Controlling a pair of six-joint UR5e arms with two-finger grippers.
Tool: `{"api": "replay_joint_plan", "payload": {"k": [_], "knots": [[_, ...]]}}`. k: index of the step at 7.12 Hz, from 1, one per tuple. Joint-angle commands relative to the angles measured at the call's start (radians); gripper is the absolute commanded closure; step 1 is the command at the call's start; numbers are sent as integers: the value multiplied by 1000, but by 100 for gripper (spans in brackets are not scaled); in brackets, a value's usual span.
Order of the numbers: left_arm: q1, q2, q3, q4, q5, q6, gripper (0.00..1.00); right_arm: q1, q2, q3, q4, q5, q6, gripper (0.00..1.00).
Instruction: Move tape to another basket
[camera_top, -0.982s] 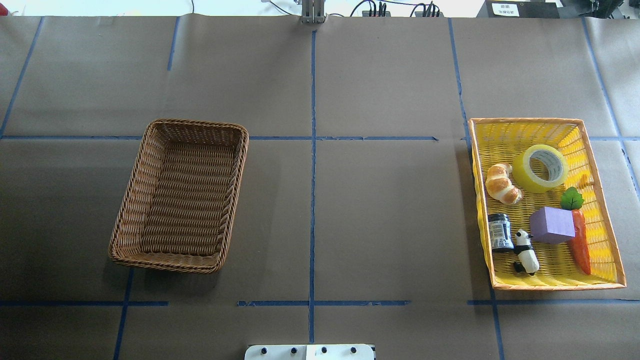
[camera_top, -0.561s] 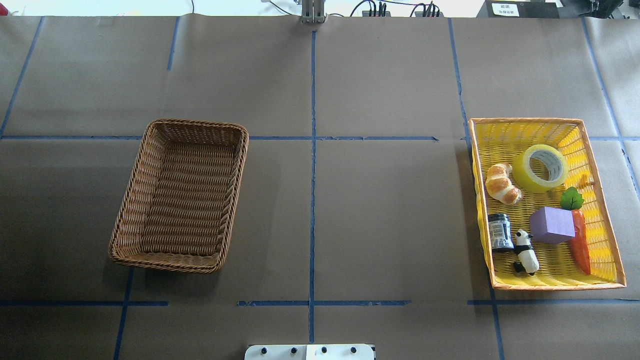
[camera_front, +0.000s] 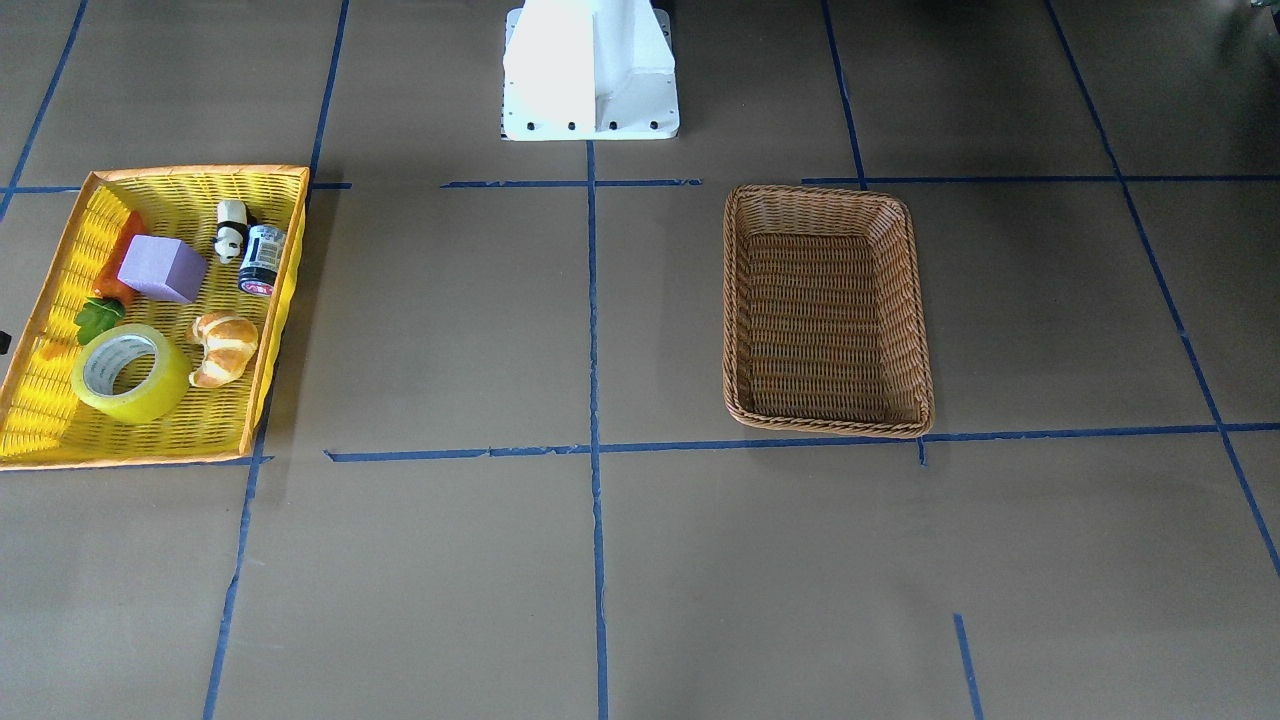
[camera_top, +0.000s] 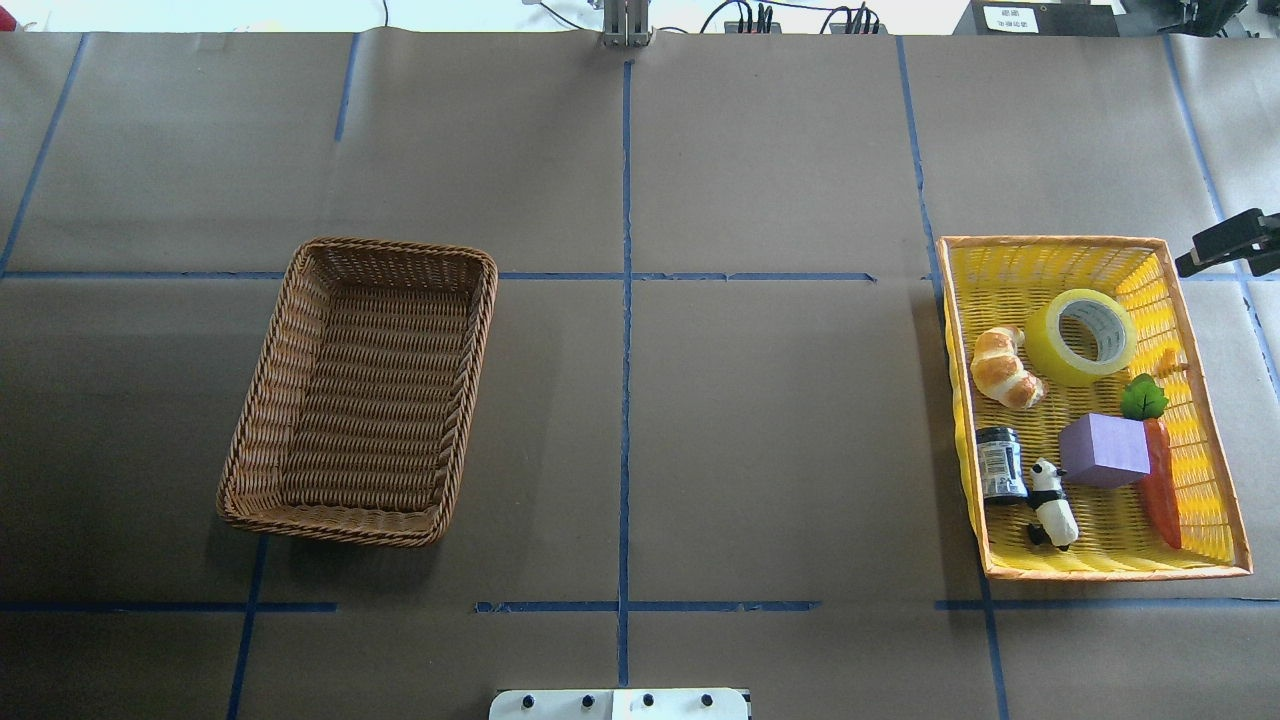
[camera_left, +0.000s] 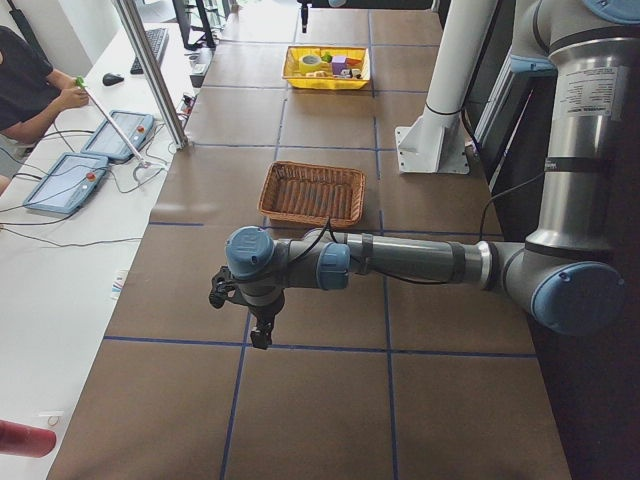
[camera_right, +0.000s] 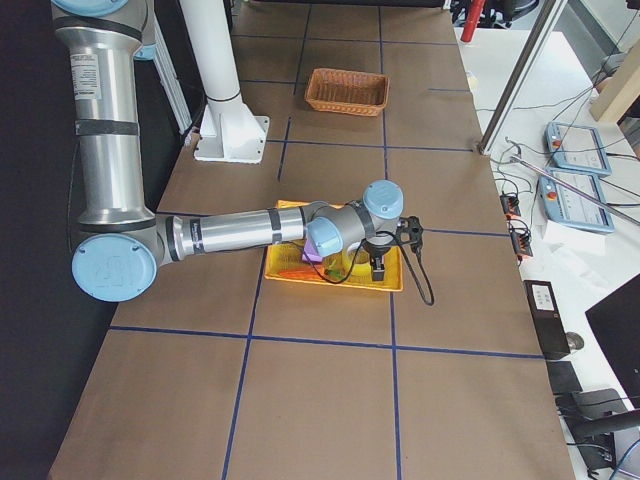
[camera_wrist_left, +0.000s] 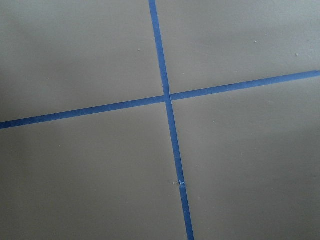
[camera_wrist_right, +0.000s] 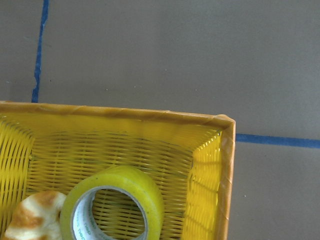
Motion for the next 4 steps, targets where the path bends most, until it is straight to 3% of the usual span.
{"api": "replay_joint_plan", "payload": {"k": [1, 3, 4], "knots": [[2, 0, 1, -1, -1, 1, 0, -103, 13, -66, 130, -84, 103, 0], [2, 0, 1, -1, -1, 1, 0, -137, 59, -190, 215, -83, 104, 0], [2, 0, 2, -1, 0, 3, 0, -137, 65, -185, 217, -80, 104, 0]]}}
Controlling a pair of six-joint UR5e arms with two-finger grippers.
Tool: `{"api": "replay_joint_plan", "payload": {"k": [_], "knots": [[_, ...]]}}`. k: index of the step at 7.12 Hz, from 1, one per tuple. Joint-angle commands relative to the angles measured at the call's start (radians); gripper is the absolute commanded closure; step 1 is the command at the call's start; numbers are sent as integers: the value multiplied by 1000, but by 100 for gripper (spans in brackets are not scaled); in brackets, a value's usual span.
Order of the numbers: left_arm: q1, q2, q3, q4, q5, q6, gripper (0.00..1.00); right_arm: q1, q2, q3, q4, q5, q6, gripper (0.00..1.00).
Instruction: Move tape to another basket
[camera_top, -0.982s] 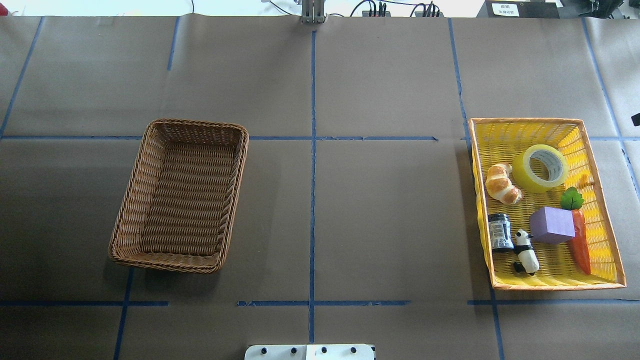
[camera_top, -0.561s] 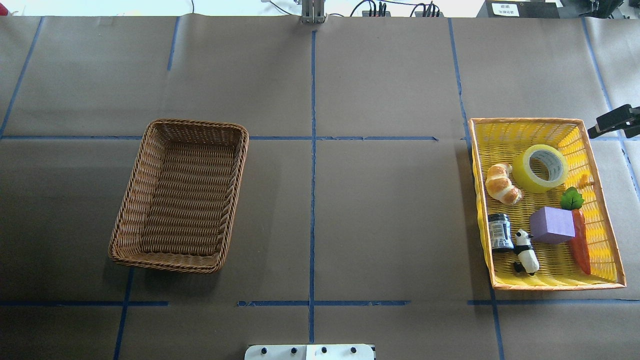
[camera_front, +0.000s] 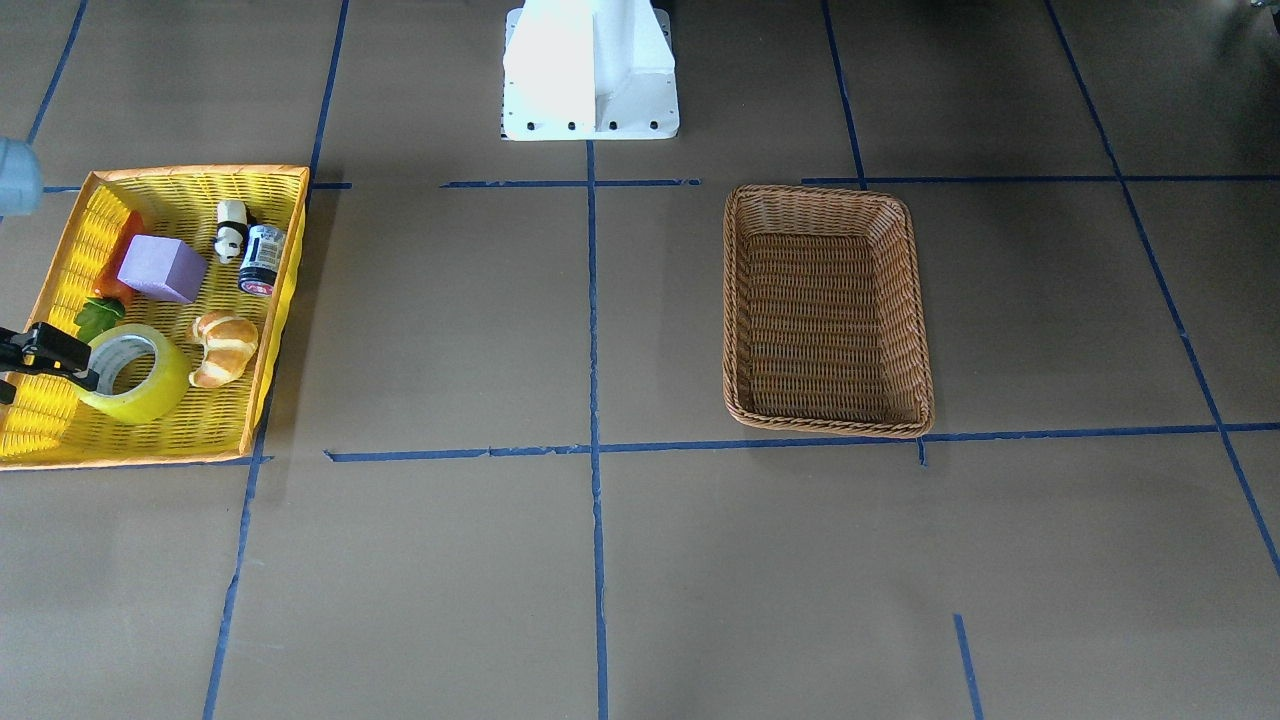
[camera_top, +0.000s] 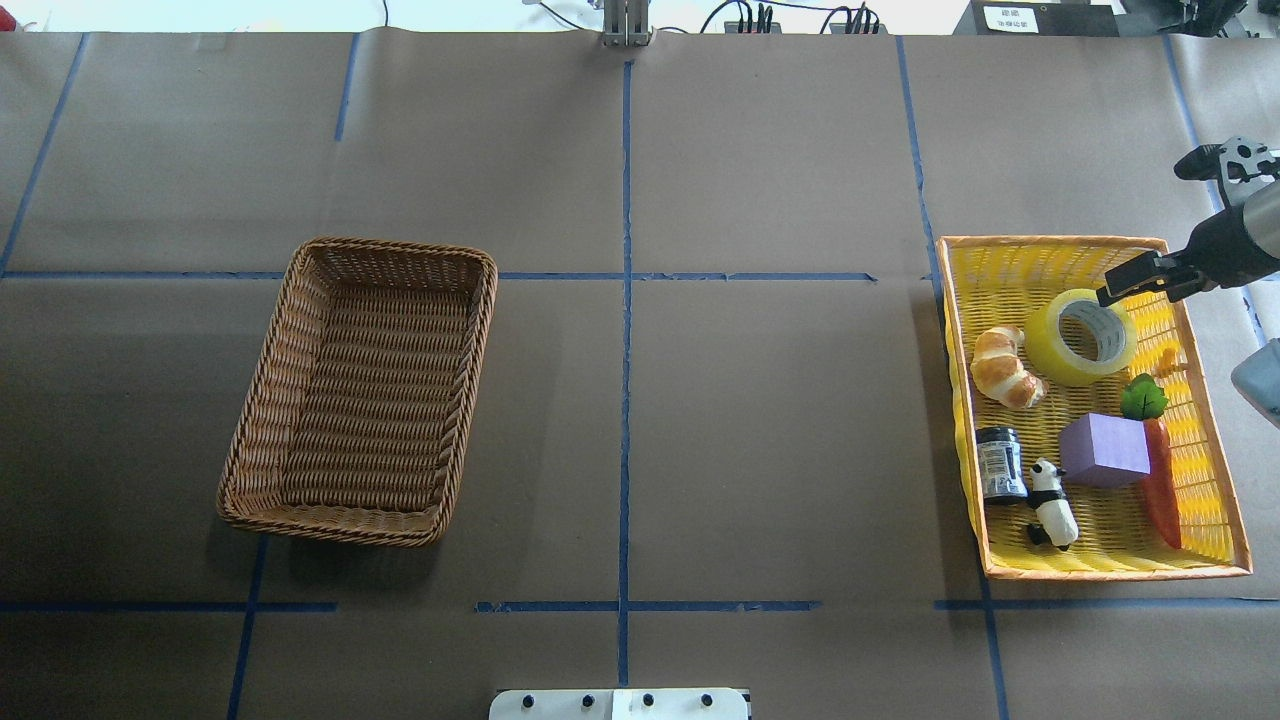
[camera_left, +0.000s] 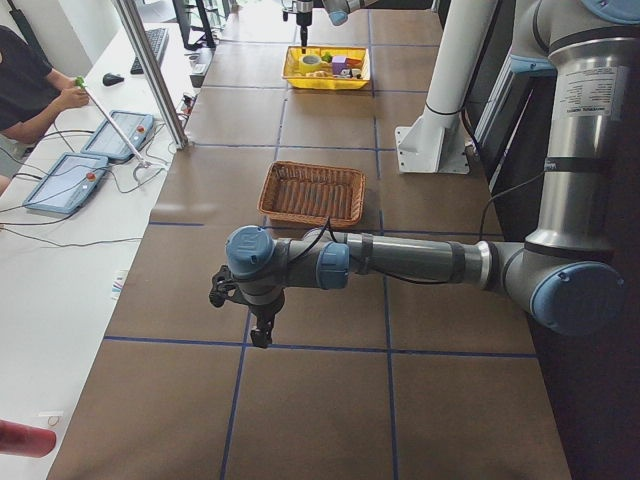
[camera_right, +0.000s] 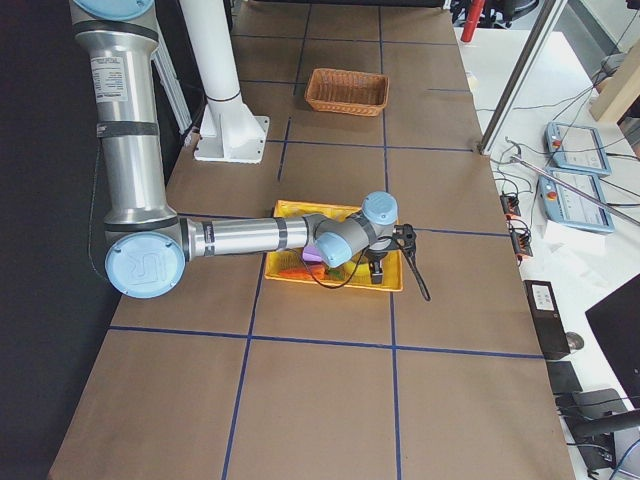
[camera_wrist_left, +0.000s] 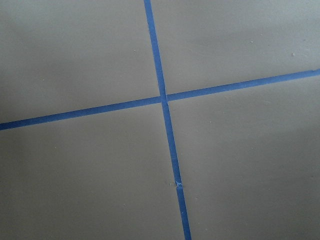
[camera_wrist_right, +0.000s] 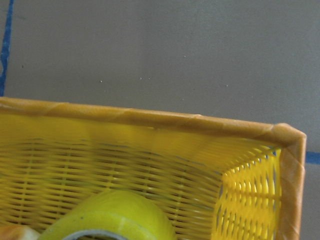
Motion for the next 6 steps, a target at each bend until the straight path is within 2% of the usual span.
{"api": "replay_joint_plan", "payload": {"k": [1, 4, 6], "knots": [[2, 0, 4, 0, 0, 1, 0, -9, 13, -15, 20, 2, 2, 0], [2, 0, 1, 0, 0, 1, 0, -27, 10, -17, 20, -5, 0, 0], [2, 0, 6, 0, -34, 1, 0, -34, -2, -5, 20, -1, -5, 0]]}}
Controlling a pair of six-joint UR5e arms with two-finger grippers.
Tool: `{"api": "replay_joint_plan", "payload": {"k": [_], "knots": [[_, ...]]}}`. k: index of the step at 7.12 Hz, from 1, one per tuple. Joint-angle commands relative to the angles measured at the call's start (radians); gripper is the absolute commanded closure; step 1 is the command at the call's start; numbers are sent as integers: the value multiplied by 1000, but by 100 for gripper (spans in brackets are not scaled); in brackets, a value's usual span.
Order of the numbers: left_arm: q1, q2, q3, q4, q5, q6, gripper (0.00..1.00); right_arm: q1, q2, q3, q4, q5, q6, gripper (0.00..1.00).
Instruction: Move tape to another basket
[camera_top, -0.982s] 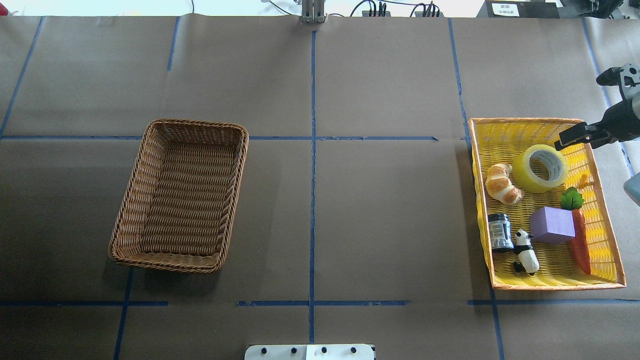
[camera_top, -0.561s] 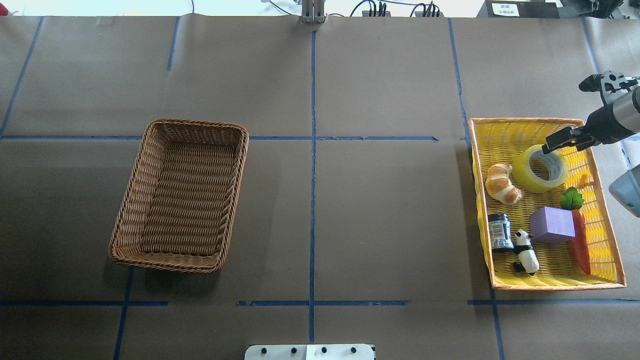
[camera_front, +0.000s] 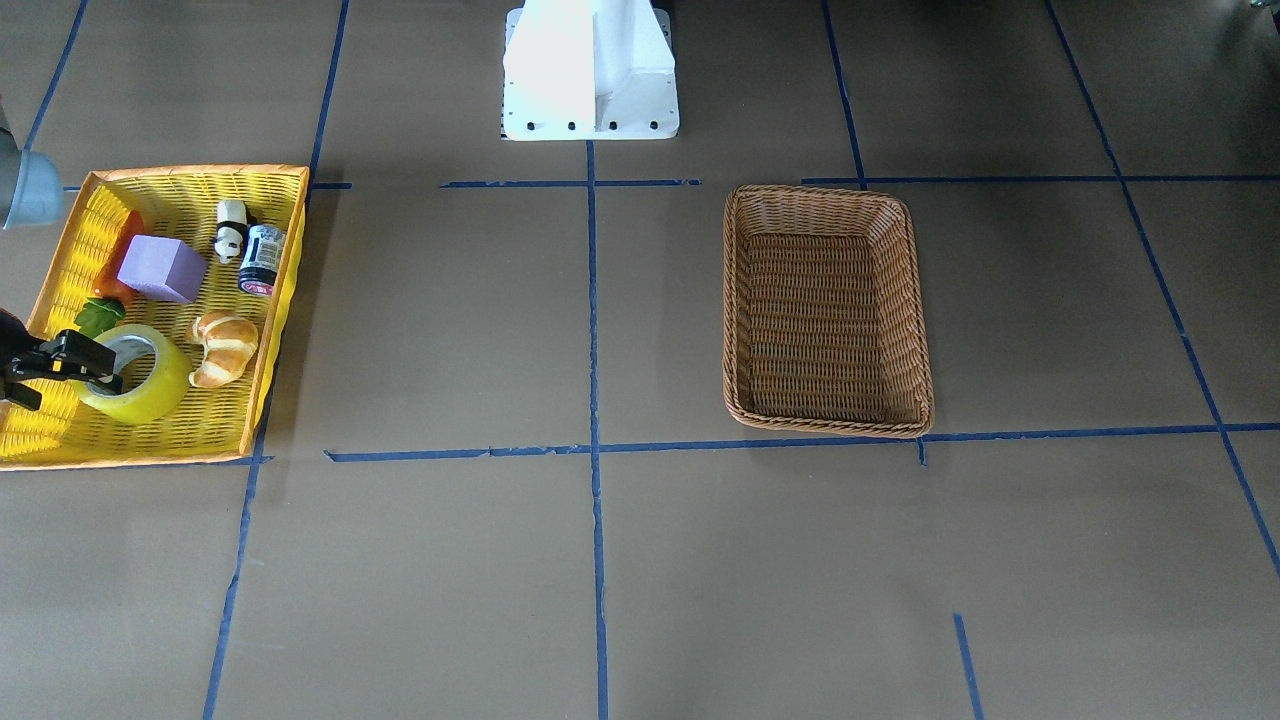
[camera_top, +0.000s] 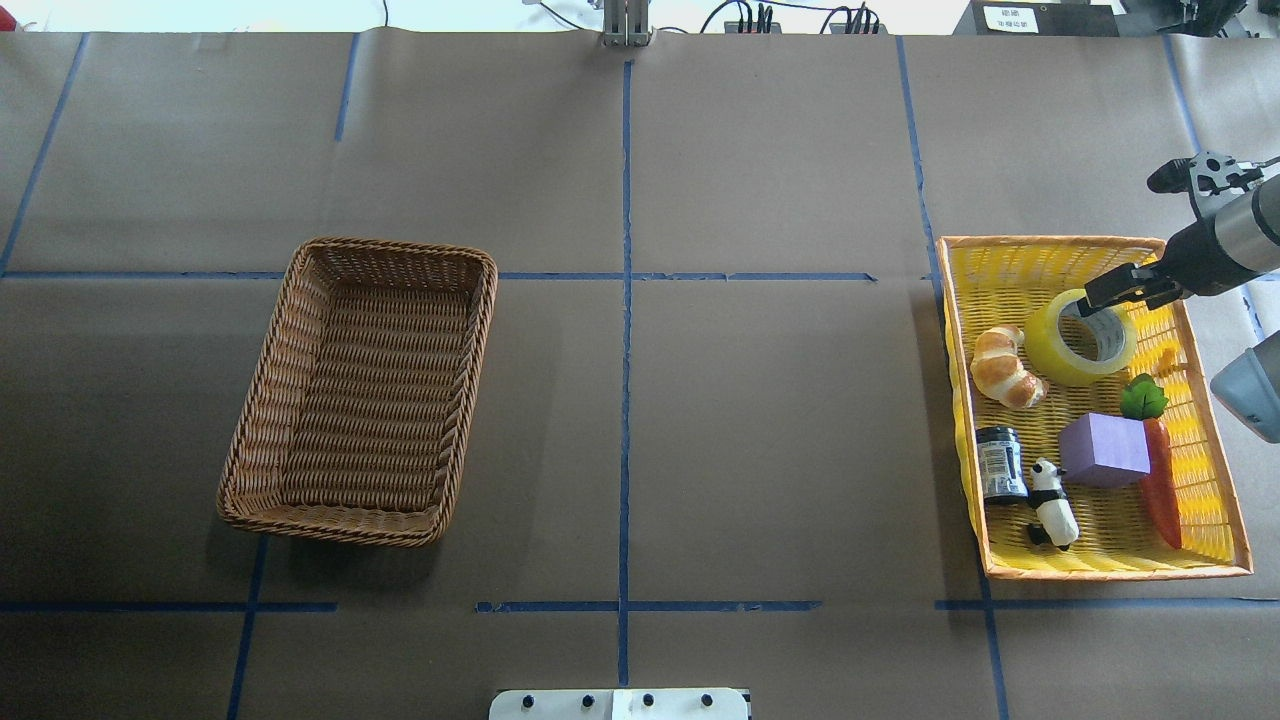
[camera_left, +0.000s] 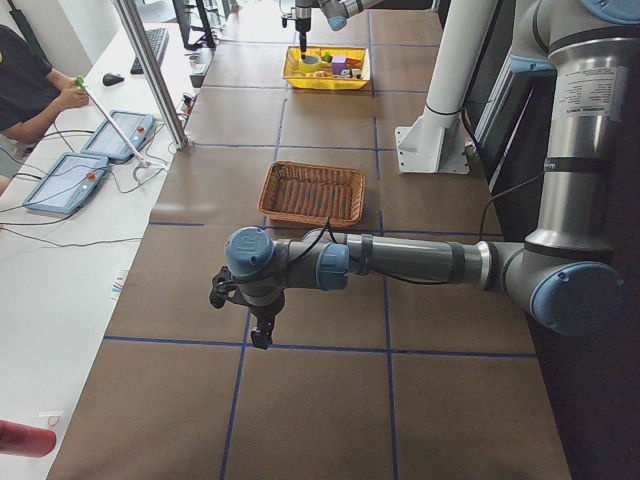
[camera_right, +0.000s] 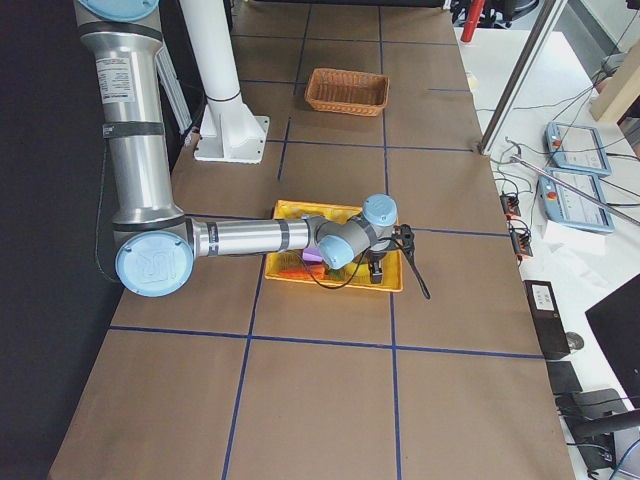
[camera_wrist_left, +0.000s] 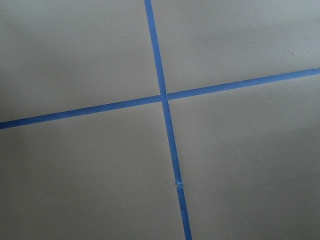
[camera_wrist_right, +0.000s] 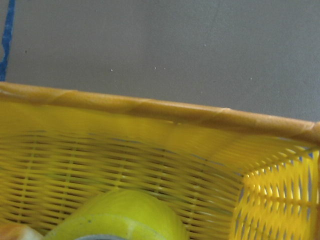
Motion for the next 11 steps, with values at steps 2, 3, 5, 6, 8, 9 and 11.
{"api": "replay_joint_plan", "payload": {"k": [2, 3, 5, 6, 8, 9, 11], "knots": [[0, 0, 3, 0, -20, -1, 0, -5, -25, 22, 0, 7, -4, 0], [0, 0, 3, 0, -20, -1, 0, -11, -25, 22, 0, 4, -4, 0], [0, 0, 0, 0, -20, -1, 0, -40, -23, 17, -1, -5, 2, 0], [0, 0, 0, 2, -20, -1, 0, -42, -25, 17, -3, -8, 2, 0], [0, 1, 0, 2, -22, -1, 0, -40, -22, 17, -9, -7, 2, 33], [0, 2, -2, 2, -22, -1, 0, -40, -23, 22, -9, -5, 0, 76], [0, 1, -2, 2, -22, -1, 0, -31, -26, 28, -9, 4, -1, 97]]}}
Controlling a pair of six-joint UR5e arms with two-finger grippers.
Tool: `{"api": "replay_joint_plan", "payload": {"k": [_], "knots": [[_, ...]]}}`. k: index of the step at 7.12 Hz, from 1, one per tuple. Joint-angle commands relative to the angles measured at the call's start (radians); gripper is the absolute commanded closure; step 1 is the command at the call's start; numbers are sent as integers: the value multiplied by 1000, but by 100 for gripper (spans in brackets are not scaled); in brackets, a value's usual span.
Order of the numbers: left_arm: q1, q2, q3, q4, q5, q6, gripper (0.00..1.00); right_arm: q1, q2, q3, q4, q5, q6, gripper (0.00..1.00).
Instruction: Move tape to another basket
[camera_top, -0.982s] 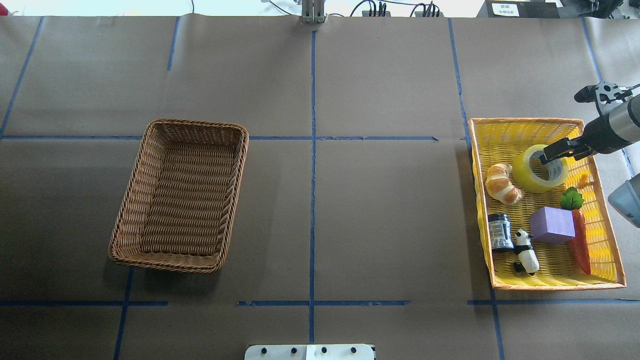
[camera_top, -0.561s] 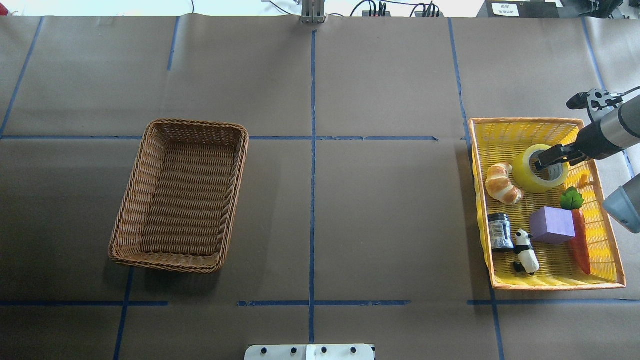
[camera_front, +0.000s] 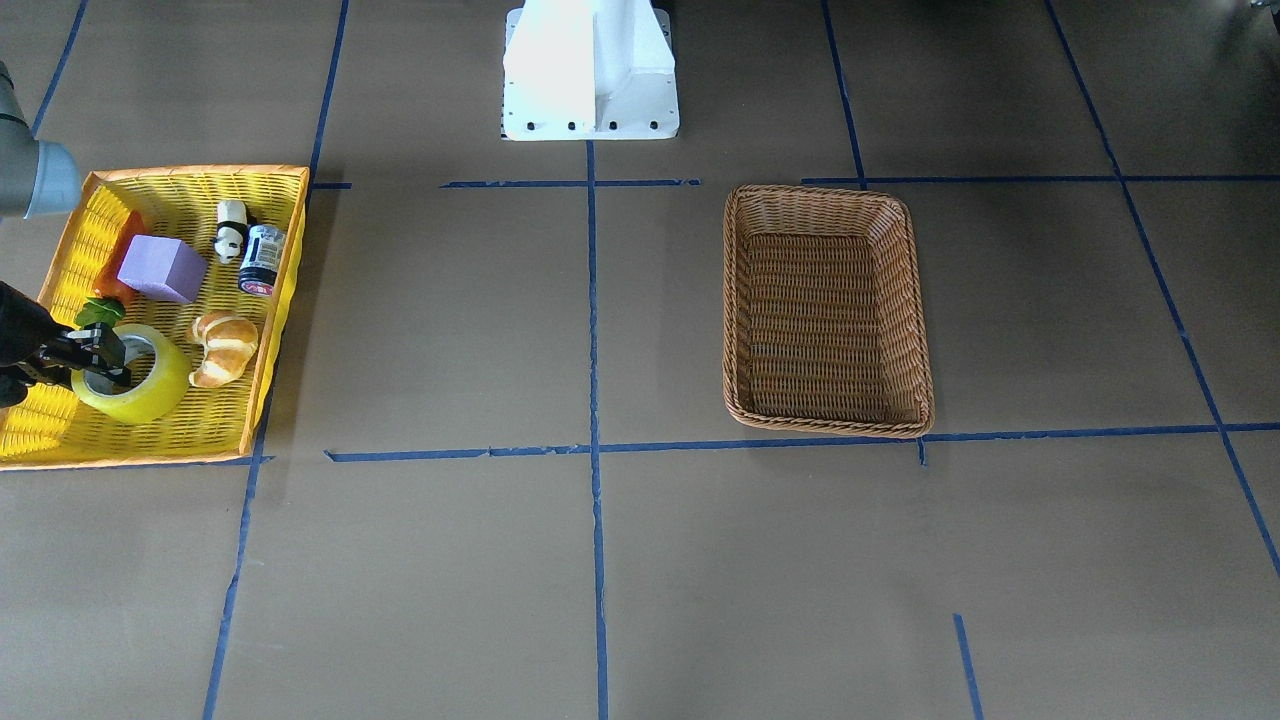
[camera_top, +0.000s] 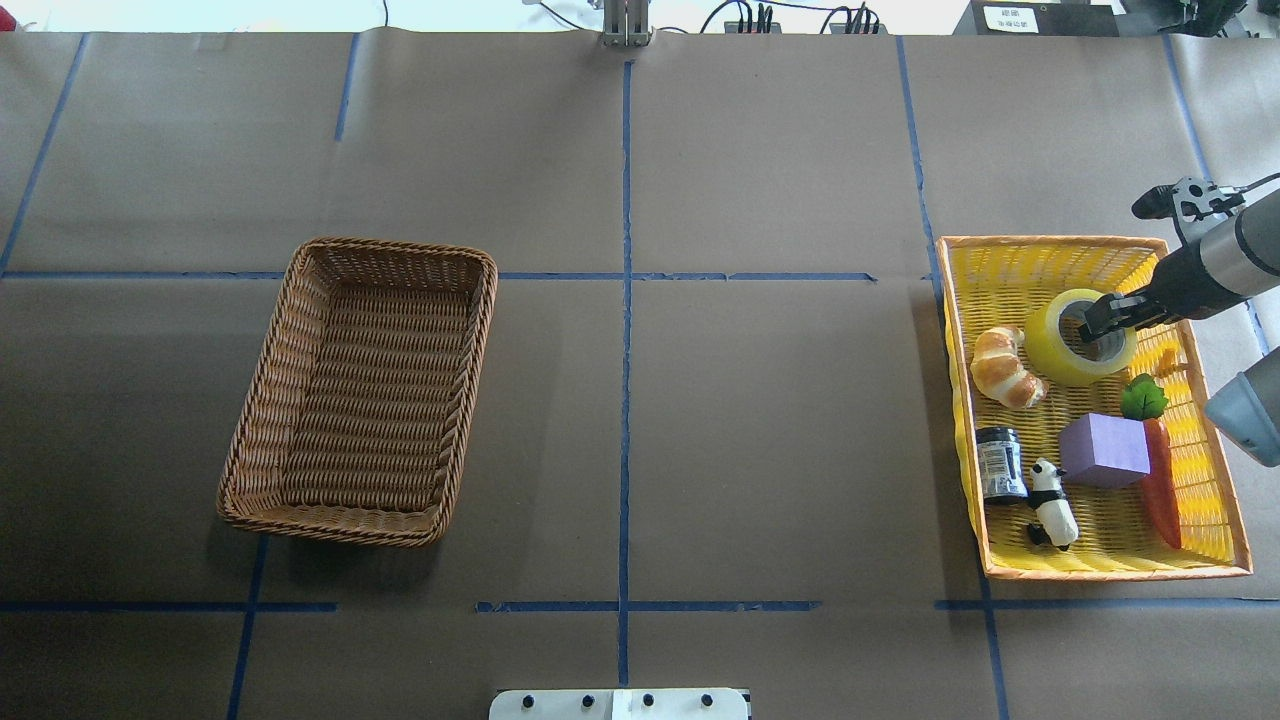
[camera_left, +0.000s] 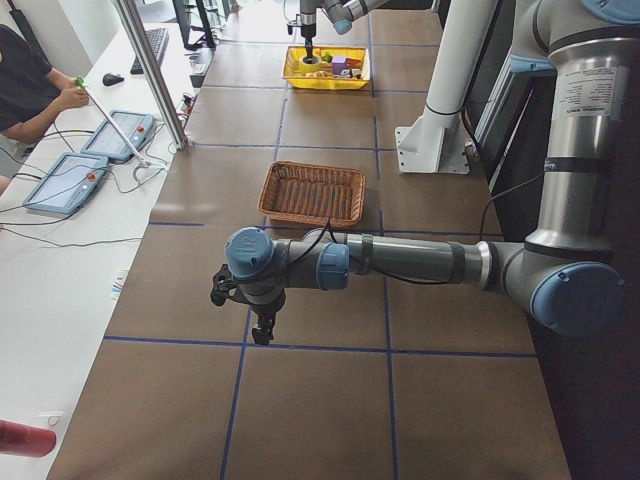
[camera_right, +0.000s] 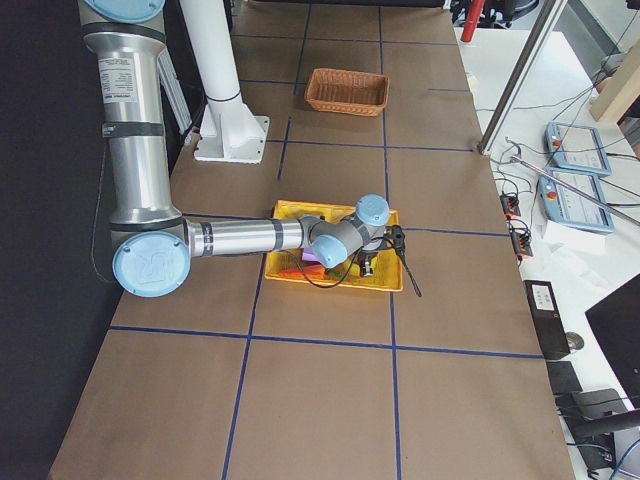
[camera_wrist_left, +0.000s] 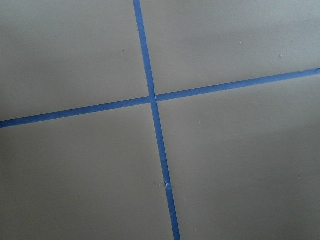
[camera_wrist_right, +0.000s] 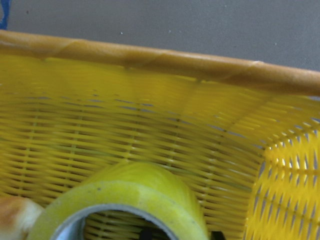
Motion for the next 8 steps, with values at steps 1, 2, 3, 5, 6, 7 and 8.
{"api": "replay_joint_plan", "payload": {"k": [1, 2, 3, 5, 6, 7, 8], "knots": [[-1, 1, 0, -1, -20, -24, 0, 25, -3, 6, 0, 6, -6, 100], [-1, 1, -3, -1, -40, -37, 0, 54, -17, 32, 0, 12, -7, 100], [-1, 1, -3, -1, -40, -37, 0, 93, -55, 90, -2, 41, -9, 100], [-1, -1, -25, -2, -40, -37, 0, 119, -91, 194, 9, 90, 3, 100], [1, -2, -45, -3, -40, -37, 0, 118, -75, 218, 9, 93, 29, 100], [21, -2, -69, -35, -40, -40, 0, 116, -30, 236, 10, 93, 124, 100], [57, -2, -88, -126, -40, -137, 0, 102, 48, 241, 12, 92, 284, 100]]}}
